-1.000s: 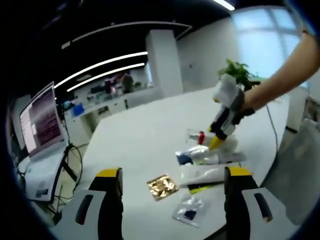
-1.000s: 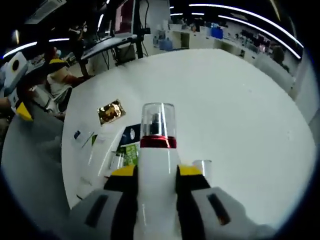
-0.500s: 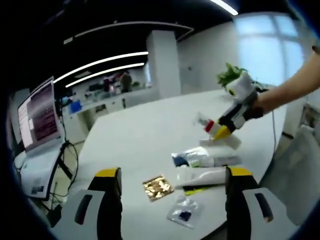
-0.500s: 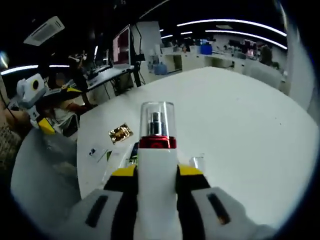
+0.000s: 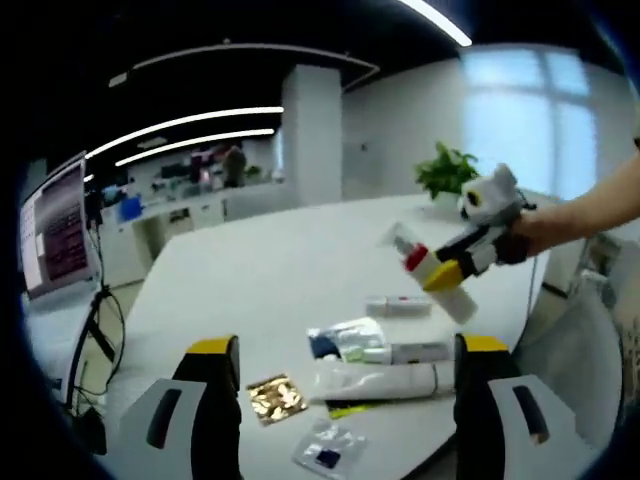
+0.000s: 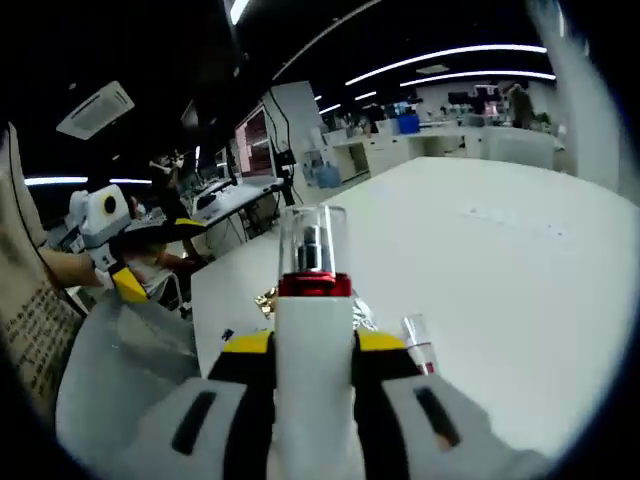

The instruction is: Arrange the skincare products in the storage area until every visible bottle or jar stands upright without overlapping.

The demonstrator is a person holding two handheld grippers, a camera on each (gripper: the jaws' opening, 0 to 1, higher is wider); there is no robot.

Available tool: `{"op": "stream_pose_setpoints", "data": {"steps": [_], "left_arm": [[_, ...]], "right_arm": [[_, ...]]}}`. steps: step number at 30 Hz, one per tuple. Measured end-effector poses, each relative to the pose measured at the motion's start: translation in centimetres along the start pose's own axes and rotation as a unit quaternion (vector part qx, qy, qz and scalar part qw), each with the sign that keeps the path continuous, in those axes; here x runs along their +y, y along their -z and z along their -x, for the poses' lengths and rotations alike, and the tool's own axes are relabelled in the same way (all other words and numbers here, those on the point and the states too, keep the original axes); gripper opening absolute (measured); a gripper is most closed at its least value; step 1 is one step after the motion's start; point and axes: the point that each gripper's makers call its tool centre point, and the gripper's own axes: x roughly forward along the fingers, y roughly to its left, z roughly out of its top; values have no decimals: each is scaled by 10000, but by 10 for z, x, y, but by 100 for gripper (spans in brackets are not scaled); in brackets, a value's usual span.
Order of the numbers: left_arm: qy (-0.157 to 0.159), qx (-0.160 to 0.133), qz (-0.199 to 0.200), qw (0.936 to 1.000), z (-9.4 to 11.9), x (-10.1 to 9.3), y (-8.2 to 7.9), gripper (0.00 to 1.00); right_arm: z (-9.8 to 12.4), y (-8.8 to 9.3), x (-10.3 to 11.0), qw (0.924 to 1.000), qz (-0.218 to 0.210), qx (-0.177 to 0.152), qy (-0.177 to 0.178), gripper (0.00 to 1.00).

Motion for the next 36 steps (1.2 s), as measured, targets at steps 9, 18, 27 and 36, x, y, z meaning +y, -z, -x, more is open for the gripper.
{"op": "stream_pose_setpoints", "data": {"steps": [9, 18, 27, 36], "left_arm": [[740, -560, 707, 9932, -37, -37, -47, 86], [1804, -384, 678, 9805, -57, -82, -57, 79], [2909, -79, 781, 9535, -73, -114, -61, 70], [3618, 9, 1109, 9256, -81, -135, -60, 48]], "right_arm": [[19, -16, 29, 9973, -202, -516, -473, 28], [34, -16, 43, 9933, -346, -741, -820, 29], [47, -19, 55, 9857, -571, -1069, -1174, 29], [57, -26, 61, 9779, -684, -1362, -1433, 29]]}}
